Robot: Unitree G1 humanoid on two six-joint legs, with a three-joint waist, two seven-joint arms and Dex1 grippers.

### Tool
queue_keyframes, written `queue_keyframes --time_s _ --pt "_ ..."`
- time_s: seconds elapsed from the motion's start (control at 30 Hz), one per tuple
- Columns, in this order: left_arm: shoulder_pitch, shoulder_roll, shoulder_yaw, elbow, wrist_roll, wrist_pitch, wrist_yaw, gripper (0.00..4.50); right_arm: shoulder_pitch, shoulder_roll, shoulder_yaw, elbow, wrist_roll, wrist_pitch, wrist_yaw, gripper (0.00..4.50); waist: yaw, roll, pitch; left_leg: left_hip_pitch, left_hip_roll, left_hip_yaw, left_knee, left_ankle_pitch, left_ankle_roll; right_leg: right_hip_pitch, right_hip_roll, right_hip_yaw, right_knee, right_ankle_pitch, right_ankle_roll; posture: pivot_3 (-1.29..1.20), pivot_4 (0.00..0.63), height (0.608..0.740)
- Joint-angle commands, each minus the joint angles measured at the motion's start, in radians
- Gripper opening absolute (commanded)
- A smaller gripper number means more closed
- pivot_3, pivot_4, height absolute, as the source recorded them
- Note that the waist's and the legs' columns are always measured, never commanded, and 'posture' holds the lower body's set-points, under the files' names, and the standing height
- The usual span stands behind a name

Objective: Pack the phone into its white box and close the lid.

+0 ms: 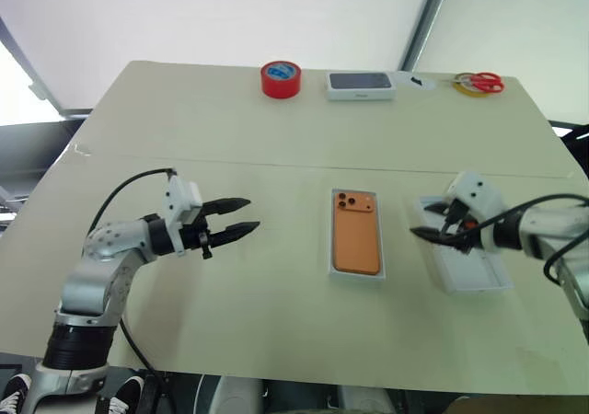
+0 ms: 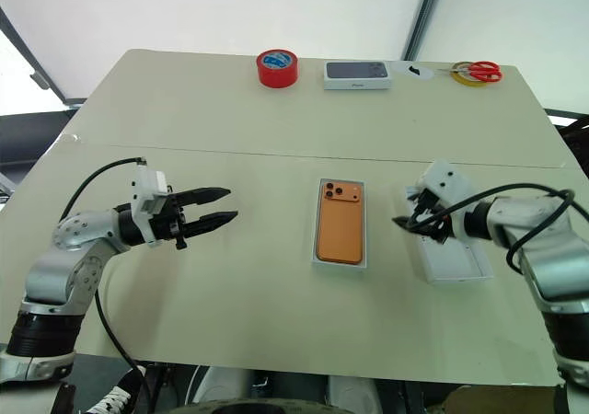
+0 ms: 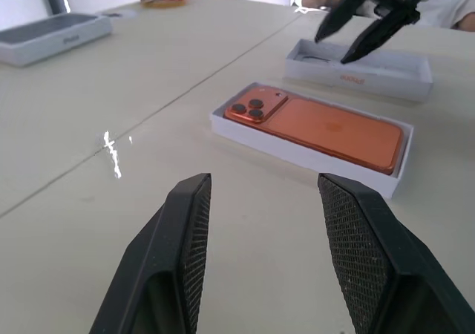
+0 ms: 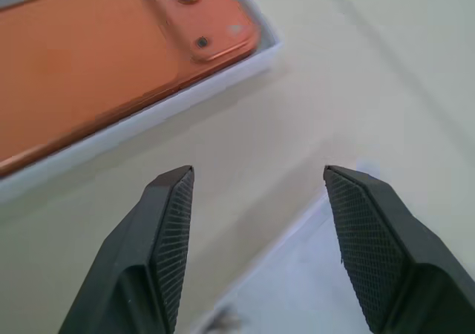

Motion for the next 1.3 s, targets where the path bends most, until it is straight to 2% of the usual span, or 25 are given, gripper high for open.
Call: queue_keyframes --time_s 0.03,0.23,0.47,0.6,0.8,0.83,0.9,1.03,1.3 --pt "0.011 0.017 0.027 0.016 0.012 -0.100 -0.027 2.40 0.064 -0.030 -0.060 -0.141 0.006 0.172 -0.081 2.88 -0.001 0.000 0.000 0.000 0.000 0.000 0.000 0.000 0.000 0.000 0.000 0.000 0.000 0.000 0.000 0.00 0.150 0.740" --pt "0.023 0.029 0.010 0.039 0.016 -0.157 -0.066 2.40 0.090 -0.028 -0.060 -0.211 0.002 0.311 -0.182 2.88 -0.004 0.000 0.000 -0.001 0.000 0.000 -0.001 0.000 0.000 -0.002 0.000 0.000 0.000 0.000 0.000 0.00 0.150 0.740" --pt "0.031 0.046 0.001 0.031 -0.011 -0.153 -0.120 2.40 -0.081 0.123 -0.090 -0.237 0.098 0.709 -0.273 2.88 -0.016 0.001 0.000 -0.001 0.000 0.001 -0.004 0.000 0.000 -0.003 0.000 0.000 0.000 0.000 0.000 0.00 0.150 0.740" --pt "0.029 0.052 -0.001 0.024 -0.007 -0.161 -0.132 2.40 -0.168 0.177 -0.090 -0.111 0.164 0.727 -0.387 2.88 -0.022 0.001 0.000 -0.001 -0.001 0.001 -0.005 0.000 0.000 -0.004 0.000 0.000 0.000 0.000 0.000 0.00 0.150 0.740" --pt "0.061 0.034 -0.009 -0.031 -0.008 -0.148 -0.093 2.40 -0.220 0.180 -0.013 -0.050 0.194 0.727 -0.508 2.88 -0.025 0.001 0.000 -0.001 -0.001 0.002 -0.007 0.001 0.000 -0.005 0.000 0.001 0.000 0.000 0.000 0.00 0.150 0.740" --pt "0.069 0.034 -0.008 -0.039 -0.009 -0.146 -0.089 2.40 -0.213 0.172 0.001 -0.052 0.199 0.727 -0.516 2.49 -0.025 0.001 0.000 -0.001 -0.001 0.002 -0.008 0.001 -0.001 -0.006 0.000 0.001 0.000 0.000 0.000 0.00 0.150 0.740" --pt "0.082 0.036 -0.004 -0.052 -0.010 -0.143 -0.079 2.40 -0.189 0.174 0.004 -0.058 0.226 0.727 -0.527 2.06 -0.025 0.001 0.000 -0.001 -0.001 0.002 -0.009 0.001 -0.001 -0.006 0.000 0.001 0.000 0.000 0.000 0.00 0.150 0.740" --pt "0.090 0.044 0.003 -0.062 -0.013 -0.137 -0.066 2.40 -0.165 0.181 0.028 -0.079 0.251 0.727 -0.576 0.17 -0.024 -0.001 -0.001 -0.001 -0.001 0.002 -0.008 0.001 -0.001 -0.005 0.001 0.001 0.000 0.000 0.000 0.00 0.150 0.740" --pt "0.085 0.041 -0.004 -0.057 -0.012 -0.127 -0.042 2.40 -0.231 0.219 0.020 -0.036 0.246 0.727 -0.653 0.08 -0.027 -0.004 -0.003 0.000 -0.001 0.002 -0.008 0.001 -0.001 -0.004 0.001 0.001 0.000 0.000 0.000 0.00 0.150 0.740"
